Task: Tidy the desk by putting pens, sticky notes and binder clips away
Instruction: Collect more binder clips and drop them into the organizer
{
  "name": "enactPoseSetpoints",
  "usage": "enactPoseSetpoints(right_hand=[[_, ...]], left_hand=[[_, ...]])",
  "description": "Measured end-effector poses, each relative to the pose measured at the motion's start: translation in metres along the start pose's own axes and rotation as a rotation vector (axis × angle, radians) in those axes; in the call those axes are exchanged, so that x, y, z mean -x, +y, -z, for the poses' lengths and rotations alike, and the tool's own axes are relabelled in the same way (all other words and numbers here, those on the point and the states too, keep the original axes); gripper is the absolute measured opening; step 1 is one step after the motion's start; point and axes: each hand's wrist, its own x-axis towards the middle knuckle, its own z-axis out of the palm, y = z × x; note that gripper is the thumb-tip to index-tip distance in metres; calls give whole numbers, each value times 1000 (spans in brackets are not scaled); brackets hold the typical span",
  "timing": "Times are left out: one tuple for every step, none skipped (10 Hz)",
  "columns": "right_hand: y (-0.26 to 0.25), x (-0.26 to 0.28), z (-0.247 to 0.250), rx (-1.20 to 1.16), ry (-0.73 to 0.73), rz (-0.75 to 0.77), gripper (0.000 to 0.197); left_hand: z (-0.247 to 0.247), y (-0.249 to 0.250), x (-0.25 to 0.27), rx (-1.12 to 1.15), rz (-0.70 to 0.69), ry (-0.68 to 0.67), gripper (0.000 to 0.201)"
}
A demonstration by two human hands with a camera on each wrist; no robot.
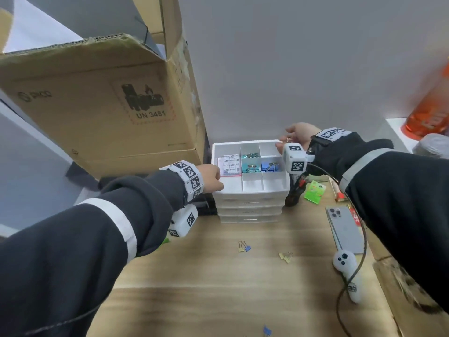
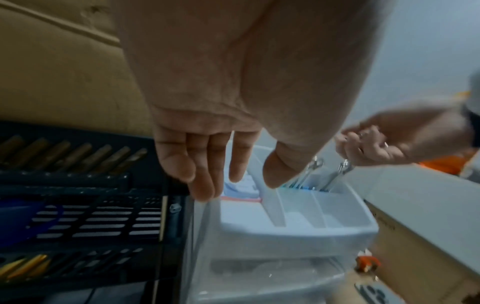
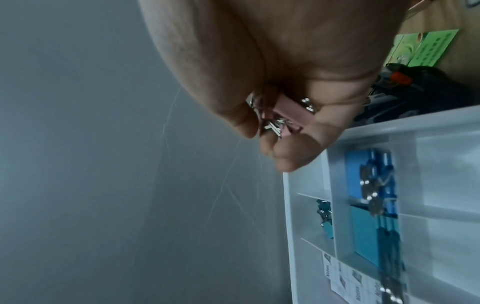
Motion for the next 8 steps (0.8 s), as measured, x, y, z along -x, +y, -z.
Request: enactPoseSetpoints(right_hand=[[5, -8, -8, 13, -22, 41, 20], [9, -10, -18, 114, -39, 70, 18], [11, -16, -28, 359, -38, 59, 20], [12, -22, -30, 574, -39, 108, 34], [9, 13, -36, 812, -40, 182, 18], [6, 9, -45, 1039, -11, 132, 6], [2, 7, -54, 1337, -55, 134, 11], [-2, 5, -51, 1345, -68, 91, 12]], left_hand=[[-2, 0, -3, 24, -1, -45, 31], [-2, -1, -6, 53, 5, -46, 29], [-2, -1, -10, 81, 12, -61, 29], [-2, 1, -15, 114, 11, -92, 29], [-3, 3, -20, 136, 6, -97, 26], [-5, 5, -25, 137, 10, -99, 26], [-6, 5, -27, 149, 12, -103, 24], [-6, 4, -28, 161, 10, -106, 25]])
